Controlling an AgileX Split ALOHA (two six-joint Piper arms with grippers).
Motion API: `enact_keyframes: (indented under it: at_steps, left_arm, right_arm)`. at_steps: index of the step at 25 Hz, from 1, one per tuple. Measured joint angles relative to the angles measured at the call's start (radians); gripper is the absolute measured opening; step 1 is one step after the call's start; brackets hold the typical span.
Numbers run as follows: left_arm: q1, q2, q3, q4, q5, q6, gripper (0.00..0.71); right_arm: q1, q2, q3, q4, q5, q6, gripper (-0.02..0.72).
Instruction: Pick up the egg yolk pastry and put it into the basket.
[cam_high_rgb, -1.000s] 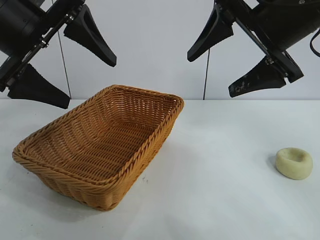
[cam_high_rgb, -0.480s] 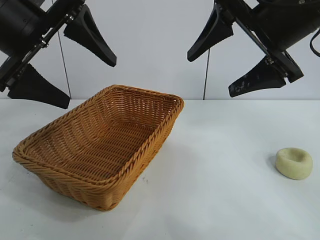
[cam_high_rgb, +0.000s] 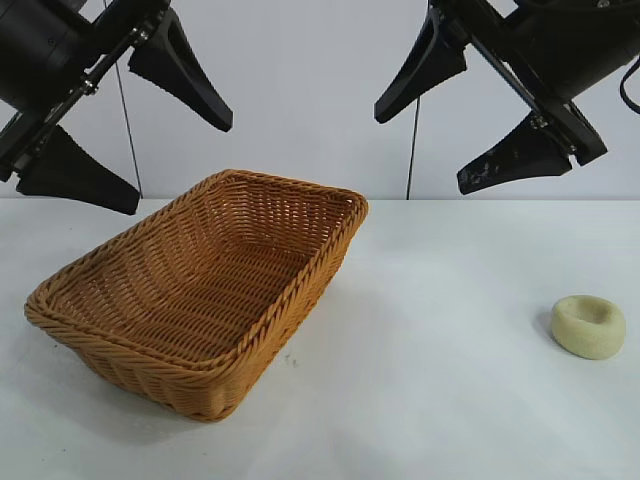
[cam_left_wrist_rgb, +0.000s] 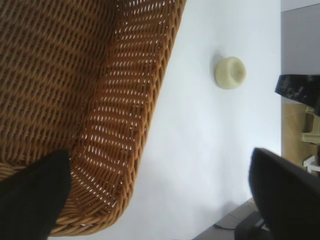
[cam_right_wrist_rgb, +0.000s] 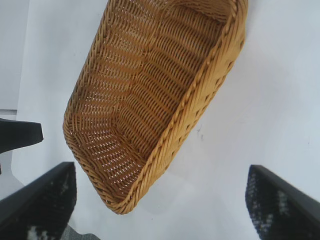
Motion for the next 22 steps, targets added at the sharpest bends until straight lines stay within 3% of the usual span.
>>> enact_keyframes:
  at_steps: [13, 22]
  left_arm:
    - [0.000, -0.075, 0.015, 0.036, -0.001, -0.104, 0.694]
    - [-0.001, -0.318, 0.261, 0.104, -0.018, -0.291, 0.694]
  right_arm:
    - [0.000, 0.000, 0.000, 0.000, 0.000, 0.000, 0.656]
    - [0.000, 0.000, 0.000, -0.001, -0.009, 0.000, 0.656]
